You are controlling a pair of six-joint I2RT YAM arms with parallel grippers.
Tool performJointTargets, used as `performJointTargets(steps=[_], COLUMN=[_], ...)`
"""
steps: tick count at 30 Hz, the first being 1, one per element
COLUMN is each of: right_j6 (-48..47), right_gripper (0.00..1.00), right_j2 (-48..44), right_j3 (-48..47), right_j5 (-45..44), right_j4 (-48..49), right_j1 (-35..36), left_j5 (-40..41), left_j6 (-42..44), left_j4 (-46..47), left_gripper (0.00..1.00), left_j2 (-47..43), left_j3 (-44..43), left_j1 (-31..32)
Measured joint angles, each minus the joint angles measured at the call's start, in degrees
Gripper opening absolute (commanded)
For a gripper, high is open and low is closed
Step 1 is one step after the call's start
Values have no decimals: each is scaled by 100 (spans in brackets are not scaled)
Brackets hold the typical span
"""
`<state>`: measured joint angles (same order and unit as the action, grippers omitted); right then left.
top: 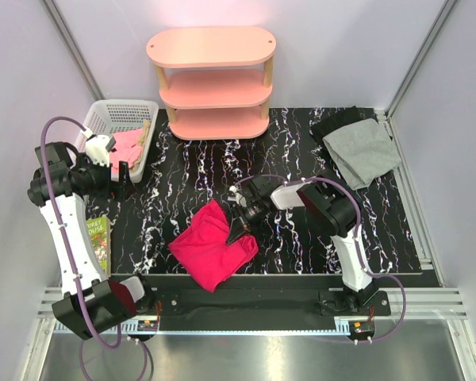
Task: Fold and stack the t-shirts
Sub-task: Neatly place the folded tshirt to the corner
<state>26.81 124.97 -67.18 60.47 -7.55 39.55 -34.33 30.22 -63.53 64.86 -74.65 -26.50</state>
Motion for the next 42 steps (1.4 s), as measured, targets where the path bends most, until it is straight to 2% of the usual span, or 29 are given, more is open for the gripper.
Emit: performJointTargets(steps=[8, 17, 22, 27, 31, 35, 42], right_j6=[-125, -317, -415, -387, -236, 37, 481], right_gripper=[0, 0, 0, 0, 0, 0, 0], right_j2=[-798, -2017, -1899, -1403, -901, -264, 903], right_j3=[-149, -861, -1355, -2081, -2940, -4253, -7497], right_j5=[-1377, -2028, -2022, -1880, -1880, -1792, -1532], right_j4=[-1023, -1633, -1980, -2264, -2413, -2542, -3274], right_j1=[-157, -1880, -2424, -3220, -3705, -3921, -4483], left_j5=[28, 94, 125, 208, 284, 313, 313], left_j6=[26, 107, 127, 173, 216, 247, 275], left_j4=[-2, -2, 0, 0, -2, -2, -2], left_gripper=[92, 92, 92, 92, 92, 92, 92], left_j2=[0, 0, 0, 0, 0, 2, 109], left_j3=[0, 0, 0, 0, 0, 0, 0], left_j1=[0, 0, 0, 0, -2, -2, -2])
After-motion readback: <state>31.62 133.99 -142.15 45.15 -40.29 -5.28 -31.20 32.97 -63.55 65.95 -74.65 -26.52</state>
